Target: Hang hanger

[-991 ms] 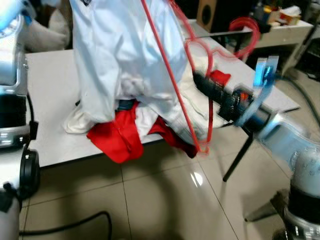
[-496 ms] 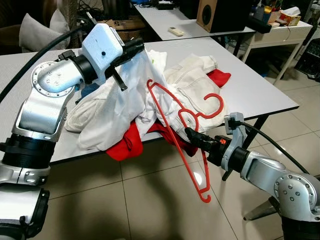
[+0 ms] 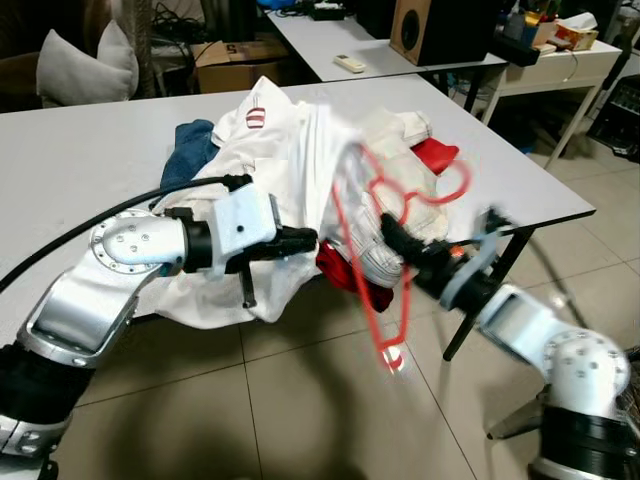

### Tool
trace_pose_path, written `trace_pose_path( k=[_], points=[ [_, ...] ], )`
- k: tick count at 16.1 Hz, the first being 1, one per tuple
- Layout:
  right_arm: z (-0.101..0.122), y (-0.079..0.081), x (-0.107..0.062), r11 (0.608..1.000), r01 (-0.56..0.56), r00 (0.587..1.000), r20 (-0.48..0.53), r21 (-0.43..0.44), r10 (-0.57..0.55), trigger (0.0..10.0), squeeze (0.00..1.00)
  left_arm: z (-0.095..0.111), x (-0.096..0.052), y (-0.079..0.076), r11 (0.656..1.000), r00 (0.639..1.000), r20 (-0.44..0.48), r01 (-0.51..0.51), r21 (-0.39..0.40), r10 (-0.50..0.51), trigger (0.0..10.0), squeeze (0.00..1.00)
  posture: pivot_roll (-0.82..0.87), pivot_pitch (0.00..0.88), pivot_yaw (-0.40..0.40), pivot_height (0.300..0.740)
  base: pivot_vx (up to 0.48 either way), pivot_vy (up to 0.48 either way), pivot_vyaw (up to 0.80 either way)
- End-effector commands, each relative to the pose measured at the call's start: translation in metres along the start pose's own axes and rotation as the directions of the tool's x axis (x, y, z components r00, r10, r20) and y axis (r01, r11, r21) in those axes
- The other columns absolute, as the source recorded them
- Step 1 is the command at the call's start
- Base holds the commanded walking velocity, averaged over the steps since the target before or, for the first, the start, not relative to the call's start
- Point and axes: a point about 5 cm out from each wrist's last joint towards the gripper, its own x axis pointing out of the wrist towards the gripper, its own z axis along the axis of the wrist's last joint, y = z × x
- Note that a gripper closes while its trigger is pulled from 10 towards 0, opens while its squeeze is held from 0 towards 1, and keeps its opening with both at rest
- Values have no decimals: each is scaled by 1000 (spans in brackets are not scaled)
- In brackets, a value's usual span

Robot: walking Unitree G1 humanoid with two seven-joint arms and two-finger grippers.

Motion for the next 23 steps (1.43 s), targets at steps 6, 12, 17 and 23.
trace_pose_path(
  k=[6, 12, 17, 23],
  points=[
    [-25, -9, 9, 998, 62, 982, -176, -27, -65, 10000, 0, 32, -18, 48, 930, 929, 123, -360, 73, 349, 0, 0, -111, 0, -2, 740, 0, 0, 0],
    [29, -11, 17, 982, 41, 972, 218, 184, -81, 10000, 0, -2, -14, 2, 999, 995, -89, -39, 31, 41, 0, 0, -114, 0, -1, 740, 0, 0, 0],
    [38, -6, 50, 912, 2, 914, 369, 411, -169, 10000, 0, -14, 6, -11, 997, 995, -70, -76, -16, 75, 0, 0, -110, 0, 19, 740, 0, 0, 0],
    [42, 11, 85, 895, -66, 899, 415, 441, -138, 10000, 0, 10, 14, -37, 975, 985, 117, 144, -171, -125, 0, 0, -98, 0, 24, 740, 0, 0, 0]
  ],
)
